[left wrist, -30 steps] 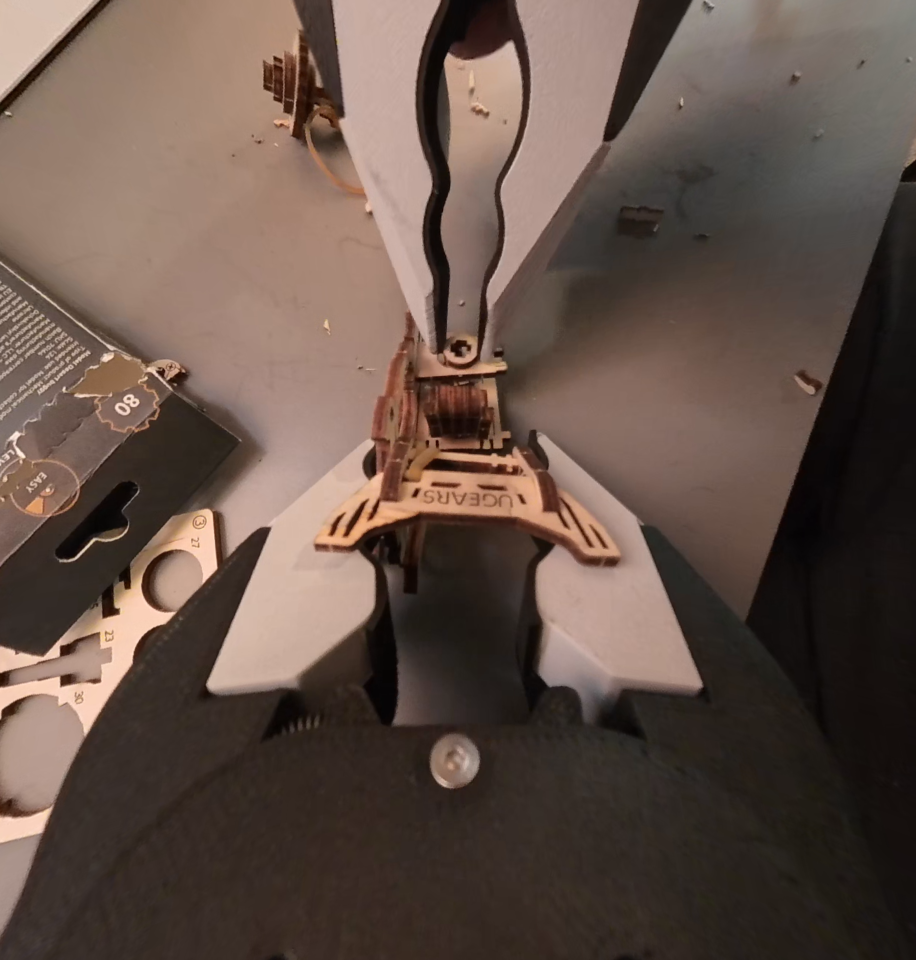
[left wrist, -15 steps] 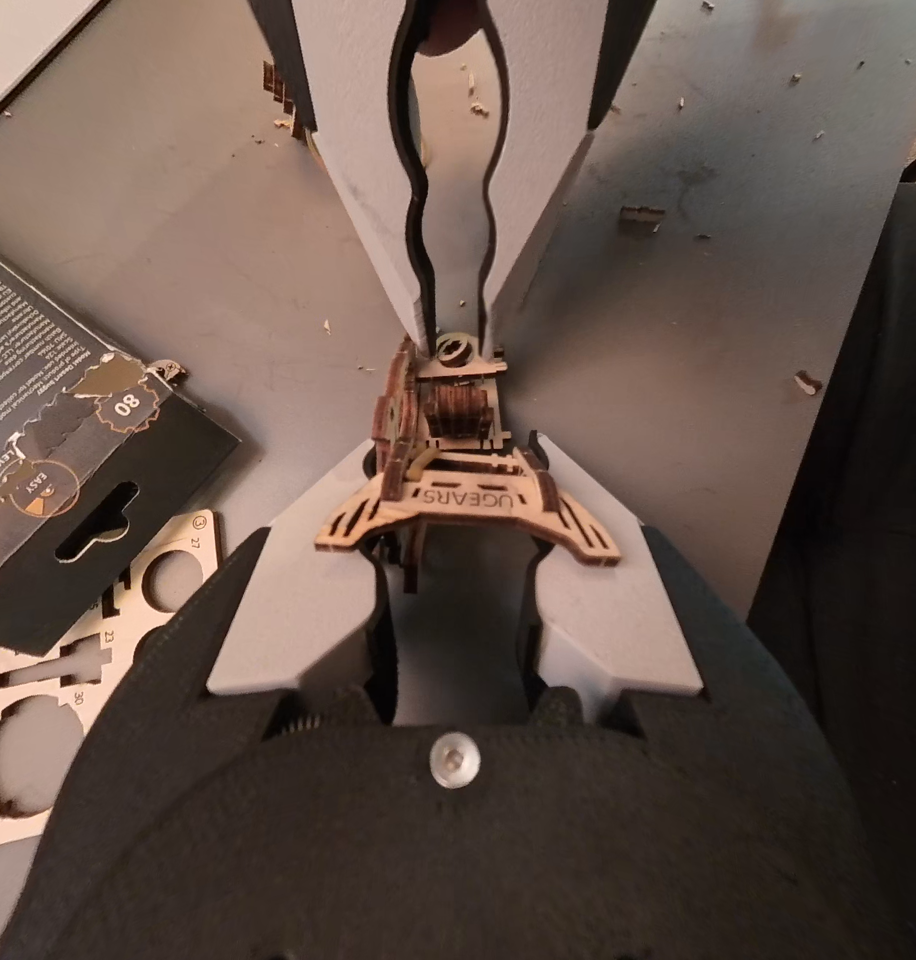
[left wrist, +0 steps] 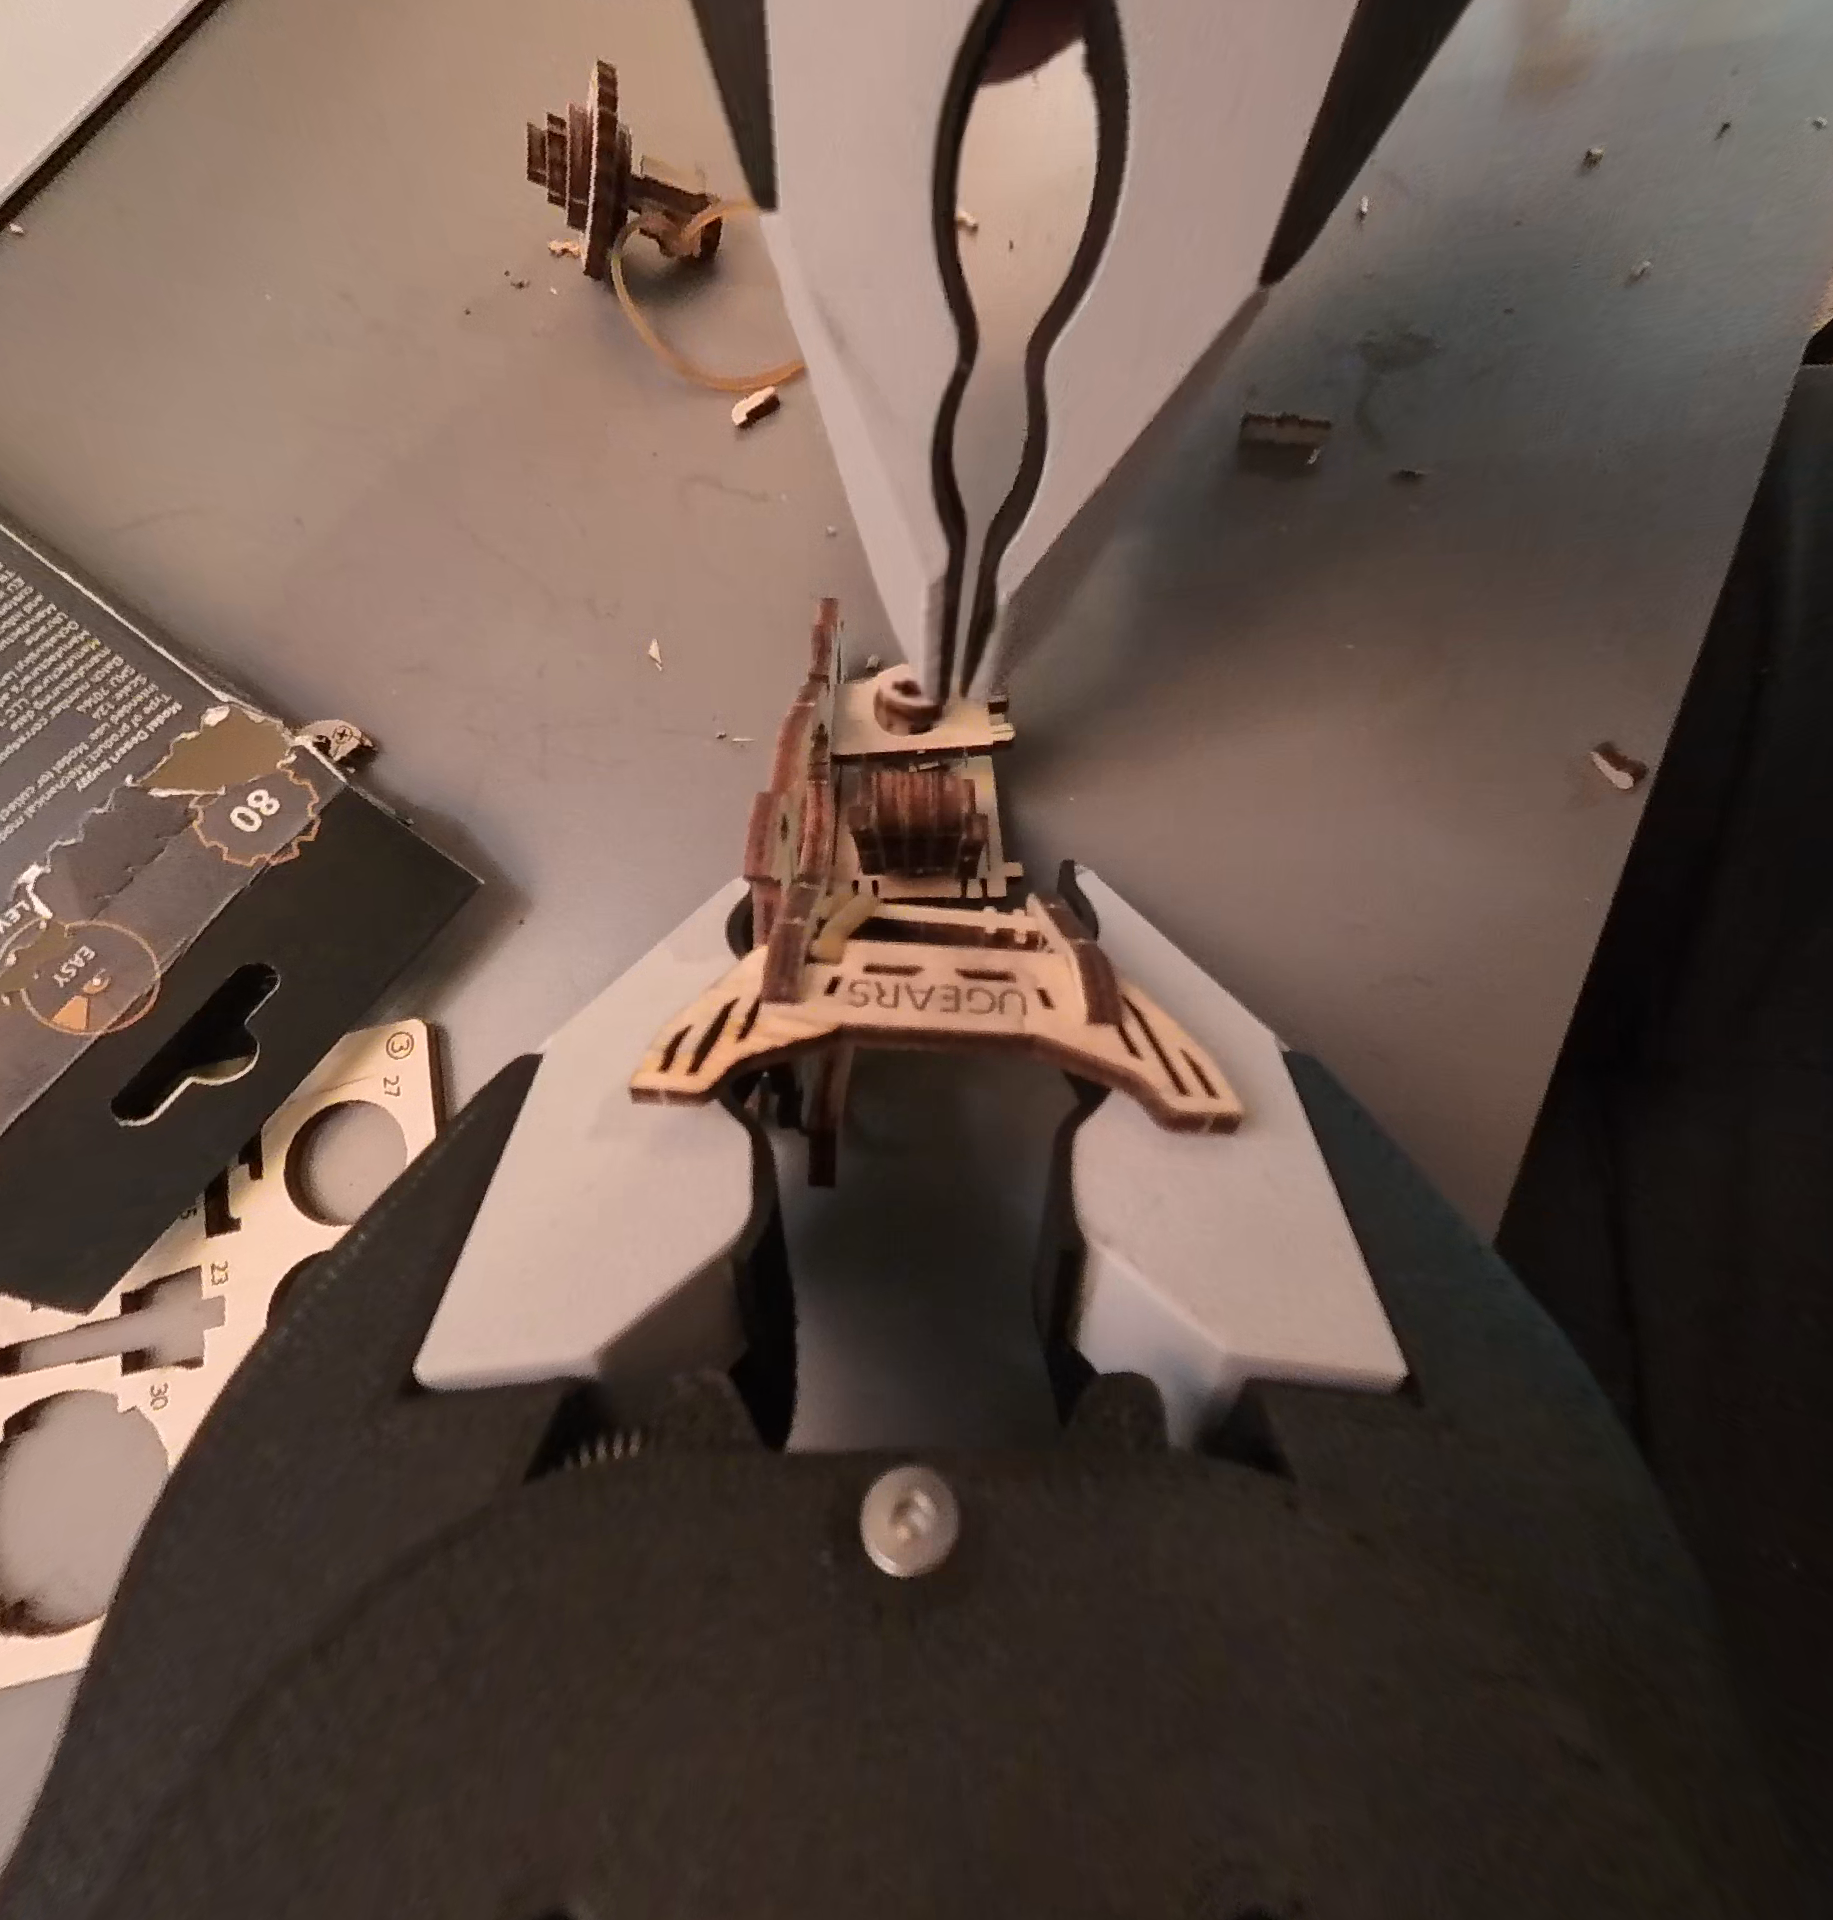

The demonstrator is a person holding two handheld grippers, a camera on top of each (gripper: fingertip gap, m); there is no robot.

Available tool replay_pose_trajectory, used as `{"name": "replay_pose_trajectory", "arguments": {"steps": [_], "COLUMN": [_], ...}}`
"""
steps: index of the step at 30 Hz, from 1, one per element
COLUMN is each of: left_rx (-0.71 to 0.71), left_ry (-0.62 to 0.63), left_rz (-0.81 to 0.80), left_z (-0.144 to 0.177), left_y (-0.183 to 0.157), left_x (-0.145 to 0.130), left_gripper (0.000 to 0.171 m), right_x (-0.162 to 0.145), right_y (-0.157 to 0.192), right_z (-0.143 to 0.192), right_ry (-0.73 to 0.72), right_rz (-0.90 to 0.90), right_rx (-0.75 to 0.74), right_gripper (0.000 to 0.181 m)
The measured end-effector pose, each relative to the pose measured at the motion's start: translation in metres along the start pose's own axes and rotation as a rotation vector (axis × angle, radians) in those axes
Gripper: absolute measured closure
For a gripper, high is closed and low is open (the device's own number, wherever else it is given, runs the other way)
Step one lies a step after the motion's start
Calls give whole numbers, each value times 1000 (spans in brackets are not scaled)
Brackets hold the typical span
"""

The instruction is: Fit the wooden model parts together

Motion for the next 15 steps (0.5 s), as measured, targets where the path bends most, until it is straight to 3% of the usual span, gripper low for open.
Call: {"name": "replay_pose_trajectory", "arguments": {"steps": [9,15], "left_rx": [-1,-1], "left_ry": [0,0], "left_rz": [1,0], "left_z": [0,0], "left_y": [0,0], "left_x": [0,0], "left_gripper": [118,118], "right_x": [0,0], "right_y": [-1,-11], "right_z": [4,4], "right_ry": [34,-12], "right_rz": [52,-153], "right_rx": [-15,-59], "right_gripper": [181,170]}}
Point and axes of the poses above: each gripper's, where its closed fingertips meet, z back along the fingers, x out of its top, y = z × x across the jaws, the point moved 4 cm from there along z, back along the fingers, and after that the axes turned 7 degrees about z, right-handed, at the moved point
